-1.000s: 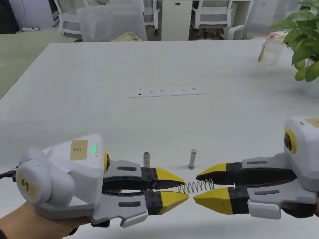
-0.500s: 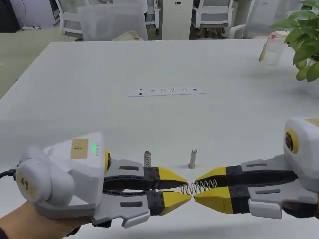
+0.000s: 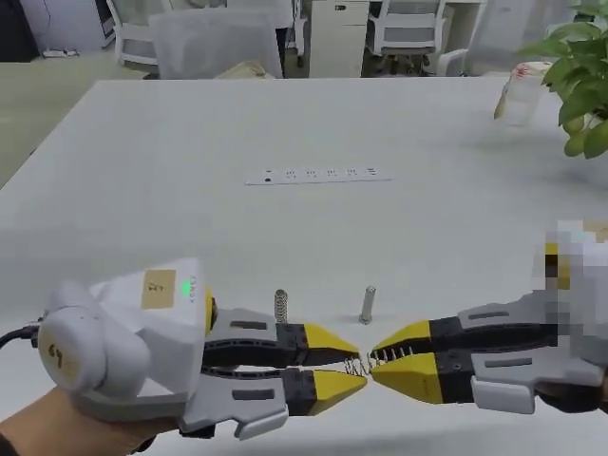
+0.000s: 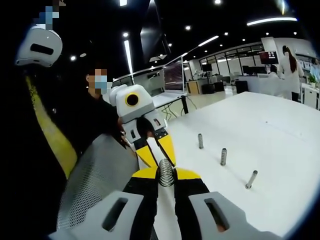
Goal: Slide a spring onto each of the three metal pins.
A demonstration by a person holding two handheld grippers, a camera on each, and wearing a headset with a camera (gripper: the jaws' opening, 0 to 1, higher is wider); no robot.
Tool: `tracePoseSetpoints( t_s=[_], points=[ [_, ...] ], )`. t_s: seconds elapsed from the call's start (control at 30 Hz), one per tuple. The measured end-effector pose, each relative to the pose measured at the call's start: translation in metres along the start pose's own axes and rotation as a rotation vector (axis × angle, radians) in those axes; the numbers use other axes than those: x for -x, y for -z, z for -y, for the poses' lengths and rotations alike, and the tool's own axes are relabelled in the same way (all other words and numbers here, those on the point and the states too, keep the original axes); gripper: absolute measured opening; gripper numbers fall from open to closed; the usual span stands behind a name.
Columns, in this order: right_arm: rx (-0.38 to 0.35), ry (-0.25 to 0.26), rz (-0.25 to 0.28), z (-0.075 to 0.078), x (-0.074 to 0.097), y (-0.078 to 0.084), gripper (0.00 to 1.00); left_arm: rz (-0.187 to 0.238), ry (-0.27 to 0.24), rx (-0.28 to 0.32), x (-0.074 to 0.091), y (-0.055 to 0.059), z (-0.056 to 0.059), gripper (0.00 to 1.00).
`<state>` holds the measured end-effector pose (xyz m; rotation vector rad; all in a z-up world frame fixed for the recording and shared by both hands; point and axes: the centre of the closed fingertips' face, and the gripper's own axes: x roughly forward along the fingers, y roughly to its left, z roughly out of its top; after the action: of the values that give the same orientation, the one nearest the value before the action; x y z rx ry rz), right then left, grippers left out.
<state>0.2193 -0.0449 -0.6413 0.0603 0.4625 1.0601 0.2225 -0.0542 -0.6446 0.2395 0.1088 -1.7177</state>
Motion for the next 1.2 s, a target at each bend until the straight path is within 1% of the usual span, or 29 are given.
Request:
tracePoseSetpoints(
  t_s=[0.13,0.23,0.27,0.33,0.37,0.4,0.6,0.73,0.87,1.0,1.2],
  points=[
    [0.022,-0.006,-0.037,0.001,0.000,-0.003,0.09,0.004,-0.004,-0.001,0.000,-0.001,-0.001,0.03],
    [0.052,-0.012,-0.090,0.000,-0.001,-0.002,0.08,0.001,-0.005,-0.006,0.000,0.000,-0.001,0.03],
    [0.065,-0.014,-0.124,0.000,-0.001,-0.001,0.08,-0.002,-0.005,-0.008,0.000,0.000,0.000,0.03],
    [0.094,-0.025,-0.166,0.000,-0.001,-0.001,0.08,-0.002,-0.004,-0.008,-0.001,0.000,0.000,0.03],
    [0.105,-0.029,-0.200,0.000,0.000,-0.001,0.08,-0.002,-0.004,-0.011,-0.001,0.000,0.000,0.03],
    [0.125,-0.034,-0.220,0.000,0.000,-0.001,0.08,-0.001,-0.004,-0.011,-0.002,0.000,0.000,0.03],
    [0.210,-0.060,-0.370,0.000,0.001,-0.005,0.08,0.012,-0.014,-0.013,-0.004,-0.003,-0.003,0.02],
    [0.258,-0.078,-0.447,0.000,0.001,-0.006,0.08,0.016,-0.020,-0.015,-0.004,-0.004,-0.004,0.02],
    [0.320,-0.104,-0.544,0.001,0.001,-0.007,0.08,0.016,-0.022,-0.017,-0.006,-0.005,-0.005,0.02],
    [0.365,-0.123,-0.616,0.001,0.002,-0.011,0.08,0.025,-0.029,-0.019,-0.008,-0.008,-0.007,0.02],
    [0.417,-0.143,-0.708,0.002,0.005,-0.013,0.08,0.042,-0.038,-0.023,-0.011,-0.013,-0.010,0.02]
  ],
)
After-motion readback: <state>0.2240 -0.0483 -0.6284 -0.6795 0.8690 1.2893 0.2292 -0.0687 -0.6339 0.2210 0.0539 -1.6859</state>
